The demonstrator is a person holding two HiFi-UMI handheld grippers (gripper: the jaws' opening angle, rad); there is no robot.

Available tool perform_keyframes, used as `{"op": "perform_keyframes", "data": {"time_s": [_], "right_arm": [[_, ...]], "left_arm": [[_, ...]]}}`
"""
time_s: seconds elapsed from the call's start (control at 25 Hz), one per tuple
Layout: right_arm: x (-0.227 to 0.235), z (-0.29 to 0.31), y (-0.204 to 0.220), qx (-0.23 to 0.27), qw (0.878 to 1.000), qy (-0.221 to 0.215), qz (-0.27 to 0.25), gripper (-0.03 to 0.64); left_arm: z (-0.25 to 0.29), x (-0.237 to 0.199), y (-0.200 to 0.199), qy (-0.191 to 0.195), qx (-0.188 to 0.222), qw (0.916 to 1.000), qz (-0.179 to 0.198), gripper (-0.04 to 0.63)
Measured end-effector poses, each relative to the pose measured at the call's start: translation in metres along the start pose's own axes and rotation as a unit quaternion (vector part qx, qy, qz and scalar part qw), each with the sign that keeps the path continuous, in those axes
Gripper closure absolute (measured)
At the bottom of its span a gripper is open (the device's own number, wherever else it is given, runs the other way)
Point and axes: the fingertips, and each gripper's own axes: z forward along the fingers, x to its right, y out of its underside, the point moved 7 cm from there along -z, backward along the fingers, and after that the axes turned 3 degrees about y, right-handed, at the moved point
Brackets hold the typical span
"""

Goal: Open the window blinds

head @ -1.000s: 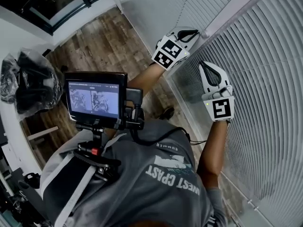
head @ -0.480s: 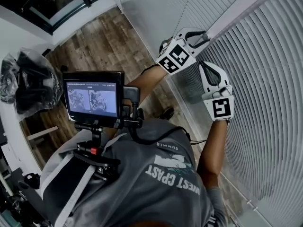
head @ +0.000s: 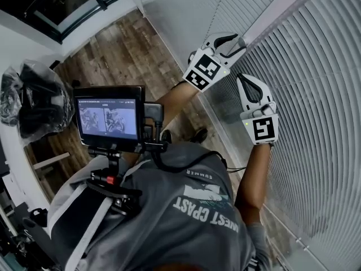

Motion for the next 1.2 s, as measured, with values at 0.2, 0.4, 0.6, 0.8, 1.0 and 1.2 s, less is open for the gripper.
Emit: {"op": "perform_keyframes", "data": {"time_s": [0.2, 0.4, 0.6, 0.8, 1.0, 1.2], "right_arm": [[-0.001, 0.001, 0.004, -0.006, 1.0, 0.0, 0.002, 0.615], [-0.003, 0.003, 0.004, -0.003, 1.0, -0.003, 0.004, 0.615], [-0.002, 0.003, 0.005, -0.002, 1.0, -0.002, 0.008, 0.615], [-0.002, 0.002, 0.005, -0.004, 1.0, -0.002, 0.01, 0.615], [0.0, -0.001, 0.005, 0.0, 1.0, 0.0, 0.012, 0.615], [-0.001, 0.001, 0.004, -0.002, 1.0, -0.001, 0.016, 0.615]], "left_arm": [[0.003, 0.013, -0.009, -0.033, -0.047, 0.9612, 0.27, 0.465], [0.003, 0.001, -0.005, 0.001, -0.023, 0.9959, 0.088, 0.468], [0.004, -0.021, 0.016, 0.1, 0.099, 0.8895, -0.435, 0.468], [0.005, -0.021, 0.016, 0.113, 0.111, 0.8737, -0.46, 0.465], [-0.001, -0.004, -0.005, -0.008, -0.044, 0.9939, 0.101, 0.417], [0.007, 0.011, -0.012, -0.03, -0.09, 0.9309, 0.353, 0.466]]}}
